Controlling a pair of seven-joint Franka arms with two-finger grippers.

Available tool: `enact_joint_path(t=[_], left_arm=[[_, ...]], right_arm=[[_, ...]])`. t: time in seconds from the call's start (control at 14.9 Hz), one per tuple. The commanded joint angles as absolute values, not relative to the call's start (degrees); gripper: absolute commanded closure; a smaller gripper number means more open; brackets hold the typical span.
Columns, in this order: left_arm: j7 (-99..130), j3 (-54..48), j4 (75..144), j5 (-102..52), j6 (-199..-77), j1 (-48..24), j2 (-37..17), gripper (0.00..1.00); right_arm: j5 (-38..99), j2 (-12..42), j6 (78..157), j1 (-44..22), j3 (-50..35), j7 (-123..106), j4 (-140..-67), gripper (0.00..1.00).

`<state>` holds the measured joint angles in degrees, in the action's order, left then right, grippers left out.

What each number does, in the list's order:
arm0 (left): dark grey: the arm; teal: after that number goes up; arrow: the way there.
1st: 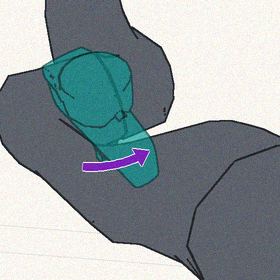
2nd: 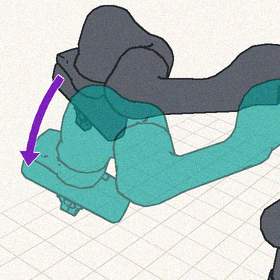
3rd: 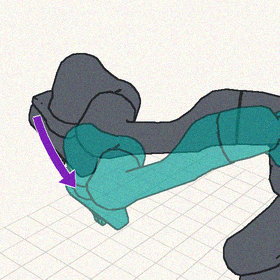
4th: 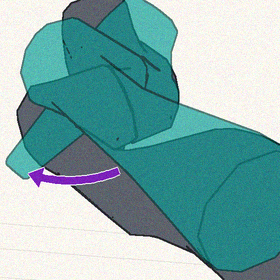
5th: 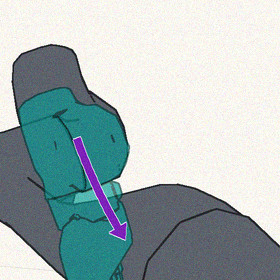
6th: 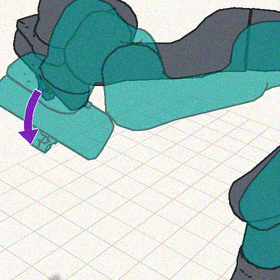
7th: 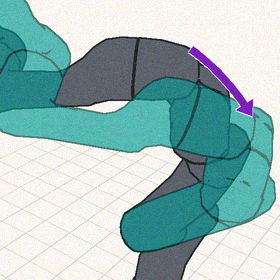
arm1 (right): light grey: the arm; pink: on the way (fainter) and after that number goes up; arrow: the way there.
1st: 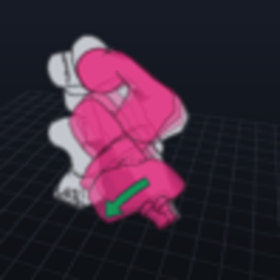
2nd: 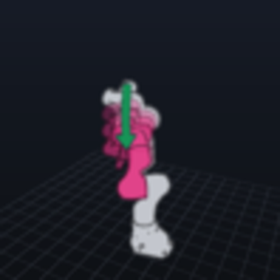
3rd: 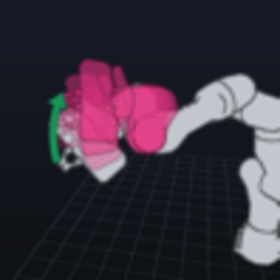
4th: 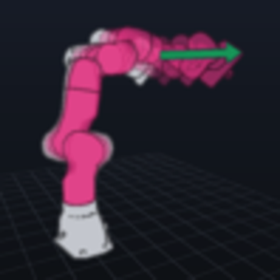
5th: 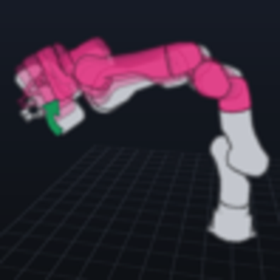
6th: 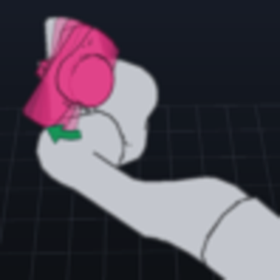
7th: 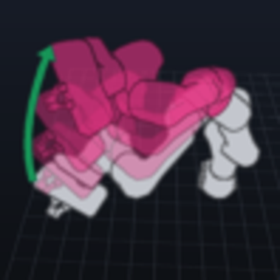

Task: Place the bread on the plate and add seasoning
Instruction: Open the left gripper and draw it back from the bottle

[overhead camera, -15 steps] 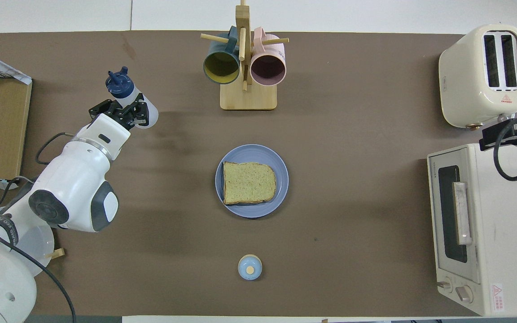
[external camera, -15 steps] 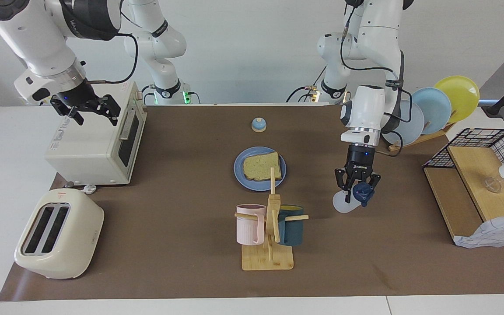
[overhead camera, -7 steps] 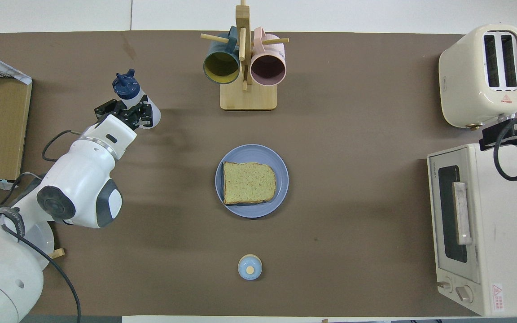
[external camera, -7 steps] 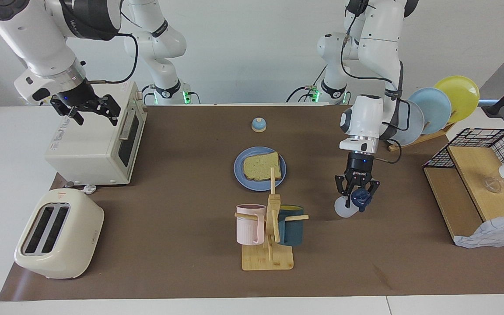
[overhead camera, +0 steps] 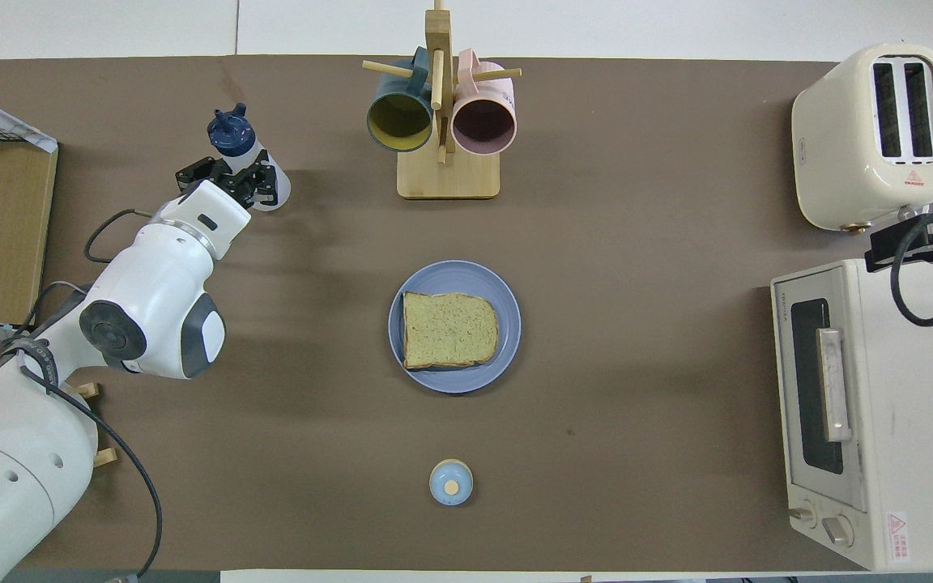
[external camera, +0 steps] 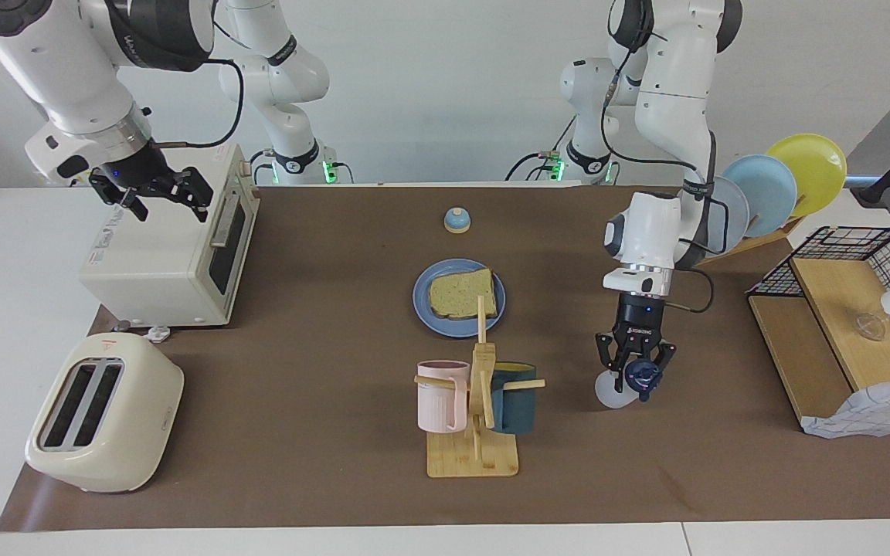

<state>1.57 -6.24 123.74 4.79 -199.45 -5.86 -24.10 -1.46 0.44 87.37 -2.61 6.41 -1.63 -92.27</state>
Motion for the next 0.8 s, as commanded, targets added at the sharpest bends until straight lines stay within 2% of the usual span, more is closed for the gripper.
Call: enact_joint_path(t=[0.0, 0.07, 0.47, 0.74], left_arm=[[1.05, -6.33, 122.96, 8.69, -200.83, -3.52, -25.14, 0.47], [1.05, -6.33, 123.13, 9.05, -200.83, -3.43, -25.14, 0.33], [1.14, -6.33, 124.19, 9.05, -200.83, -3.25, -24.87, 0.00], [1.23, -6.33, 125.06, 9.14, -200.83, -2.82, -24.61, 0.00]], right_arm=[[-1.49, -0.35, 86.48, -2.11, 6.33, -2.99, -92.72, 0.00], [-1.49, -0.44, 86.48, -2.11, 6.33, -2.99, -92.72, 0.00], [-1.49, -0.44, 86.48, -2.11, 6.24, -2.99, -92.72, 0.00], [-1.49, -0.44, 86.48, -2.11, 6.33, -2.99, -92.72, 0.00]])
